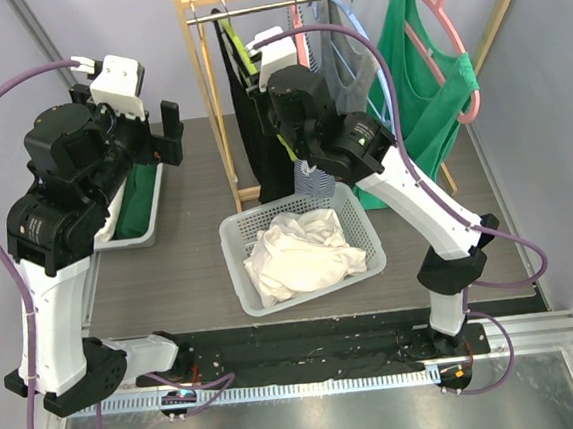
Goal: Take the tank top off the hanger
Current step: Pick up the hanger from the clothesline.
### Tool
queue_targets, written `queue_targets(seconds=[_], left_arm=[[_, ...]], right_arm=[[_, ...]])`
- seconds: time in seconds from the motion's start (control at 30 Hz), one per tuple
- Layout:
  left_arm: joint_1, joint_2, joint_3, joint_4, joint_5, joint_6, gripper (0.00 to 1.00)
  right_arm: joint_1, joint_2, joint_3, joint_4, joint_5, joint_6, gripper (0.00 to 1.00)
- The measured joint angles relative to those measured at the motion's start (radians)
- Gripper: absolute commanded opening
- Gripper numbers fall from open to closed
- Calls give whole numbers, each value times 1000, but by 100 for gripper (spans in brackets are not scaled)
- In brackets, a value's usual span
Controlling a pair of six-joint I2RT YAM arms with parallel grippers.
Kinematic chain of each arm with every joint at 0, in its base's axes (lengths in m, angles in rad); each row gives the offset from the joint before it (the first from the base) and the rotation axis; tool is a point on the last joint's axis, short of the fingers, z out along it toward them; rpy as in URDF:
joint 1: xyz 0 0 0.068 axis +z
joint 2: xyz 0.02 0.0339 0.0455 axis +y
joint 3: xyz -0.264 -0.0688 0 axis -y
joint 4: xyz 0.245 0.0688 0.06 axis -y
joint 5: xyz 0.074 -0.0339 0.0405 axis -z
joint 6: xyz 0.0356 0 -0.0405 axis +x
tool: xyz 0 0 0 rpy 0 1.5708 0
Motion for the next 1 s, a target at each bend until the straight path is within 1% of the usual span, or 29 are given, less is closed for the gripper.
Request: queue_targets(seconds=[0.07,0.13,0.2,0.27,0.5,0.67,0.87,1.0], left_arm=[[0,0,1,0,0,0,100],[0,0,1,0,0,0,100],[0,0,1,0,0,0,100],[0,0,1,0,0,0,100],[0,-1,1,0,0,0,100],[0,-1,1,0,-1,0,100],[0,-12,-10,0,-3,2,100],[0,-23,-18,0,-11,3,100]], right_arm=[[-5,-3,-10,10,-2,0,1],[-8,-26,-64,50,-8,-5,1],[-8,-80,-185,147,-18,-21,1],[-8,-113,-253,214,-17,-39,1],[-9,-185,-420,404,11,-108,1],[-9,-191,-448,486,30,-149,1],[-14,-191,-451,565,30,-156,1],[-25,-191,-451,583,18,-154,1]])
